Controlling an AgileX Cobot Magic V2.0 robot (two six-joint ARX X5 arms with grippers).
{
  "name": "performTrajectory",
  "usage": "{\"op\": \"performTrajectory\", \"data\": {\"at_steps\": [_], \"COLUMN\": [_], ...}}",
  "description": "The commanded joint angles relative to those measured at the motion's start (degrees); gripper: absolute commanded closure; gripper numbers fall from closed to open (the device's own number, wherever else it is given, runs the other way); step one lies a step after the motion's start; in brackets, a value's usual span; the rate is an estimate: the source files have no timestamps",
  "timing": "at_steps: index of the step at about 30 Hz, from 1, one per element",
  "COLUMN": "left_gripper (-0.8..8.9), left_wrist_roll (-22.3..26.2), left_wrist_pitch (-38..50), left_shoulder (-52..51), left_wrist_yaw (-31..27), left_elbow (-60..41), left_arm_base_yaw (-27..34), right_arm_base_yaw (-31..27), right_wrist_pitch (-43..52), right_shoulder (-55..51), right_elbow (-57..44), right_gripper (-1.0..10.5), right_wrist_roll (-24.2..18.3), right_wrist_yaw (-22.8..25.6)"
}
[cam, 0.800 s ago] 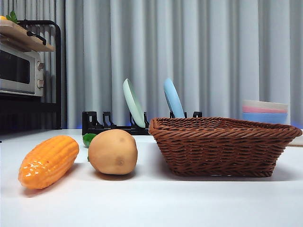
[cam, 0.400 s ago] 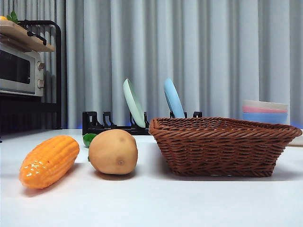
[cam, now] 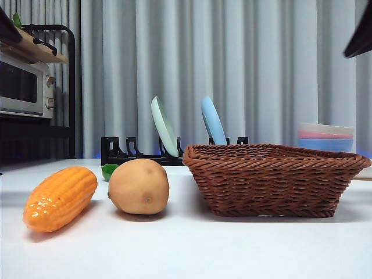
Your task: Pick up the basket,pick up the corn from the table,pick up the potato from the table,pick up the cucumber from the table,put all items into the basket
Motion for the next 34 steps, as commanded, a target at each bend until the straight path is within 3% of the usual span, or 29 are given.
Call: {"op": "performTrajectory", "data": {"at_steps": [1, 3, 6, 8, 16, 30, 32, 34], "left_gripper": [8.11, 7.44, 5.22, 4.91, 4.91, 4.91, 4.91, 4.91], "left_wrist_roll": [1.4, 1.4, 1.4, 1.4, 1.2, 1.2, 1.2, 1.2], "left_wrist_pitch": [-1.2, -1.5, -2.0, -1.9, -1.8, -2.3, -2.3, -2.7], "left_shoulder": [2.3, 3.1, 3.5, 3.5, 3.5, 3.5, 3.5, 3.5], "left_wrist_yaw": [2.4, 2.7, 2.4, 2.4, 2.4, 2.4, 2.4, 2.4], "left_elbow": [0.9, 0.9, 0.9, 0.9, 0.9, 0.9, 0.9, 0.9], "left_arm_base_yaw": [0.1, 0.1, 0.1, 0.1, 0.1, 0.1, 0.1, 0.1], "right_arm_base_yaw": [0.0, 0.0, 0.0, 0.0, 0.0, 0.0, 0.0, 0.0], "right_wrist_pitch": [-3.5, -4.5, -4.4, -4.4, -2.1, 1.2, 1.2, 1.5], "right_shoulder": [4.0, 6.0, 7.7, 8.6, 14.0, 38.1, 40.0, 40.1], "right_elbow": [3.3, 4.6, 5.2, 5.2, 5.6, 11.1, 11.1, 11.1], "right_gripper": [9.4, 8.9, 6.7, 5.9, 6.0, 6.1, 7.0, 9.2], "right_wrist_roll": [-5.0, -5.7, -5.7, -5.7, -6.6, -6.5, -6.5, -6.5], "right_wrist_yaw": [-3.4, -3.6, -3.6, -3.4, -3.0, -3.7, -3.6, -3.6]}}
